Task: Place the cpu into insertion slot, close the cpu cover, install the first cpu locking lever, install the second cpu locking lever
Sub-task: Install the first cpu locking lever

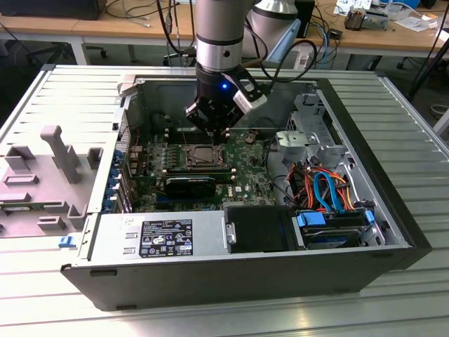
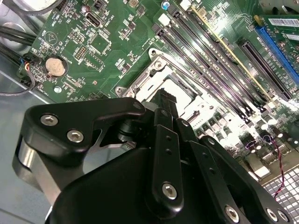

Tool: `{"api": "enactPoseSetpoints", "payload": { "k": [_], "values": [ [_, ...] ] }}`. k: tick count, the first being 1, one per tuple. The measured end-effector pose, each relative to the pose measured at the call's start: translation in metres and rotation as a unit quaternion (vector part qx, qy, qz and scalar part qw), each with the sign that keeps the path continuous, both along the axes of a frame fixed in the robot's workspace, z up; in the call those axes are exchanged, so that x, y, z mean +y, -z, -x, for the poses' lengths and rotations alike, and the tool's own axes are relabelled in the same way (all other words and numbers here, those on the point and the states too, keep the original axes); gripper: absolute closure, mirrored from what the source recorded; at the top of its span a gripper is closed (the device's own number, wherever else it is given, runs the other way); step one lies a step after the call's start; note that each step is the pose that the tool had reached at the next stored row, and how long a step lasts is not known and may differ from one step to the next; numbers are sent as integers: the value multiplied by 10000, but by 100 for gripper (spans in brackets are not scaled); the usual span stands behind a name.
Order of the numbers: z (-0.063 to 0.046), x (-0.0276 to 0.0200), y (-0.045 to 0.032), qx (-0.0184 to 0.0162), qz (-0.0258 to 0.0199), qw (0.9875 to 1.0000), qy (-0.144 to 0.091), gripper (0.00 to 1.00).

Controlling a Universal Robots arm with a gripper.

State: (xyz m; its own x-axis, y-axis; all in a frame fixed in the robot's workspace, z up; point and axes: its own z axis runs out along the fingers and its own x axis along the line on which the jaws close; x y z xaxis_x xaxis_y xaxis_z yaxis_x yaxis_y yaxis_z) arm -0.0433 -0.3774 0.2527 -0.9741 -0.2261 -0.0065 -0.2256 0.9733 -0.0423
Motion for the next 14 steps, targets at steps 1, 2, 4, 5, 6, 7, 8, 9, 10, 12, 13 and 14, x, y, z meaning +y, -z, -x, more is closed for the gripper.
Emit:
{"api": "enactPoseSetpoints", "payload": {
  "k": [1, 2, 4, 5, 6, 7, 8, 9, 10, 12, 13, 14],
  "values": [
    [0, 0, 0, 0, 0, 10000, -13, 89],
    [0, 0, 0, 0, 0, 10000, -24, 89],
    [0, 0, 0, 0, 0, 10000, -50, 89],
    [0, 0, 0, 0, 0, 10000, -60, 89],
    [0, 0, 0, 0, 0, 10000, -70, 89],
    [0, 0, 0, 0, 0, 10000, -86, 89],
    [0, 0, 0, 0, 0, 9999, -101, 89],
    [0, 0, 0, 0, 0, 9999, -125, 89],
    [0, 0, 0, 0, 0, 9999, -141, 89],
    [0, 0, 0, 0, 0, 9999, -164, 89],
    [0, 0, 0, 0, 0, 9998, -176, 89],
    [0, 0, 0, 0, -1, 9998, -190, 89]
  ]
}}
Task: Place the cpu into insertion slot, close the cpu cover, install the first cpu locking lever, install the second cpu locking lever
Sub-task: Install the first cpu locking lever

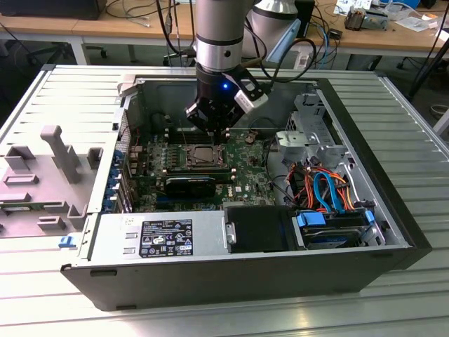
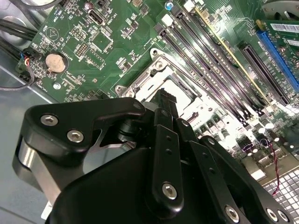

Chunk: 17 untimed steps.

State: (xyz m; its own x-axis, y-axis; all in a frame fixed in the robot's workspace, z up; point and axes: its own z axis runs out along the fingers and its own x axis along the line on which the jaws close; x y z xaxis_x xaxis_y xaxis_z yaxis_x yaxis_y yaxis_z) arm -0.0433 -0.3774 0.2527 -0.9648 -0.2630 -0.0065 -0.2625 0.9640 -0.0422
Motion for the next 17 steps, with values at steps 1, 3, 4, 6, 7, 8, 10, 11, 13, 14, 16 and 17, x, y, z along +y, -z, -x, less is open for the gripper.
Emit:
{"api": "enactPoseSetpoints", "payload": {
  "k": [1, 3, 4, 6, 7, 8, 10, 11, 13, 14, 16, 17],
  "values": [
    [0, 0, 0, 0, 0, 10000, -20, 89],
    [0, 0, 0, 0, 0, 10000, -41, 89],
    [0, 0, 0, 0, -1, 10000, -55, 89],
    [1, 0, -1, 0, -10, 10000, -58, 89],
    [1, 0, 0, 0, -11, 10000, -45, 89],
    [0, 0, 1, 0, -13, 10000, -7, 89],
    [1, 0, 5, 0, -18, 9999, 169, 89],
    [0, 0, 7, 0, -20, 9997, 235, 89],
    [-1, 0, 10, 0, -50, 9993, 362, 89],
    [0, 0, 12, 2, -120, 9989, 457, 89],
    [0, 0, 13, 7, -251, 9982, 552, 89],
    [0, 0, 14, 8, -287, 9978, 591, 89]
  ]
}}
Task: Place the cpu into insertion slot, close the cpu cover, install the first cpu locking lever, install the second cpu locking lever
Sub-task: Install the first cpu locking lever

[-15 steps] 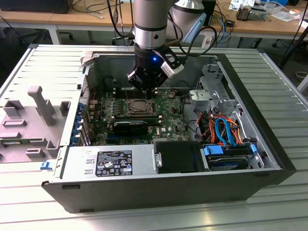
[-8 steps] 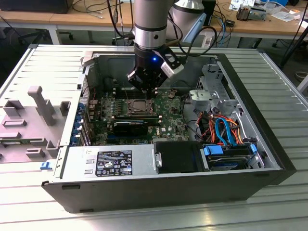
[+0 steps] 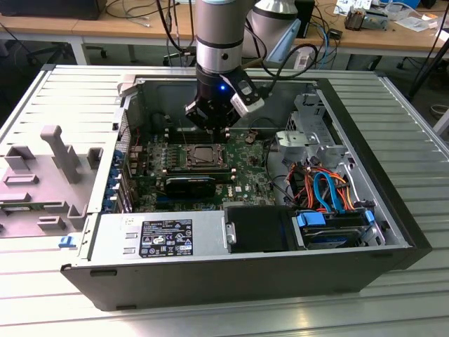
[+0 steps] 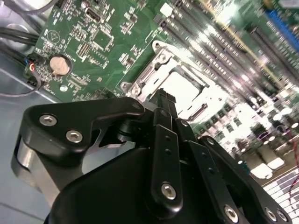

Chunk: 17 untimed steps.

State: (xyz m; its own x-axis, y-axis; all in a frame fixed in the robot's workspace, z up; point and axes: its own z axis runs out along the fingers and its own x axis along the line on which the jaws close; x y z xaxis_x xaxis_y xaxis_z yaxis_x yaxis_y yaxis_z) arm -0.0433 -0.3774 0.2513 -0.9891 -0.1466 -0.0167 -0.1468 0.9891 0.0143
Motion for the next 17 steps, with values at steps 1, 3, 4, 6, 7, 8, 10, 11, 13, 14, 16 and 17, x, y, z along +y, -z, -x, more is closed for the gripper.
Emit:
{"api": "enactPoseSetpoints", "payload": {
  "k": [1, 3, 4, 6, 7, 8, 10, 11, 13, 14, 16, 17],
  "values": [
    [0, 0, 3, 0, -20, 10000, 91, 89],
    [0, 0, 4, 0, -22, 9996, 286, 89],
    [0, 0, 5, 0, -22, 9994, 338, 89],
    [-1, 0, 5, 0, -22, 9991, 422, 89],
    [-1, 0, 6, -1, -22, 9991, 423, 89],
    [-1, 0, 5, -1, -22, 9991, 423, 89],
    [-1, 0, 5, -1, -22, 9991, 422, 89],
    [0, 0, 5, 0, -22, 9991, 422, 89],
    [7, 1, 6, -1, -23, 9991, 422, 89],
    [8, 0, 6, -1, -23, 9991, 421, 89],
    [9, 0, 2, -1, -22, 9991, 421, 89],
    [9, 0, -10, -1, -22, 9991, 422, 89]
  ]
}}
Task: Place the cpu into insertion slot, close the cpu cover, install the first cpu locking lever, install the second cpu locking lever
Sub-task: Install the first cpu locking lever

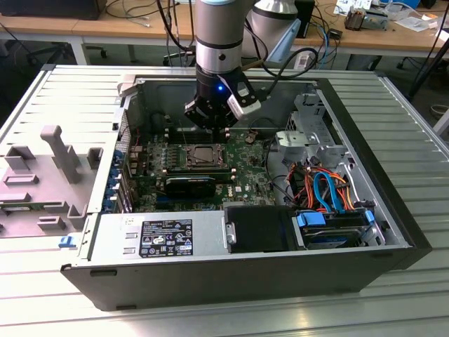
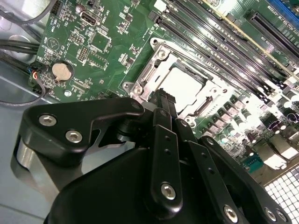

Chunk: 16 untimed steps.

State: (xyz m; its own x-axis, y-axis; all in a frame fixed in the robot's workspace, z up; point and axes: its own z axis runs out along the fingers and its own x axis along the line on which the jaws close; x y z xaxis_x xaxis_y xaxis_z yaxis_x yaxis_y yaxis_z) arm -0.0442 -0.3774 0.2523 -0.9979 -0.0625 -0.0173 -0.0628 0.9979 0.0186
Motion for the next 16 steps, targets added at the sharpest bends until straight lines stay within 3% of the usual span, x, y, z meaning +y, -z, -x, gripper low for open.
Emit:
{"api": "enactPoseSetpoints", "payload": {
  "k": [16],
  "values": [
    [31, -10, -25, 0, -1, 10000, -1, 89]
  ]
}}
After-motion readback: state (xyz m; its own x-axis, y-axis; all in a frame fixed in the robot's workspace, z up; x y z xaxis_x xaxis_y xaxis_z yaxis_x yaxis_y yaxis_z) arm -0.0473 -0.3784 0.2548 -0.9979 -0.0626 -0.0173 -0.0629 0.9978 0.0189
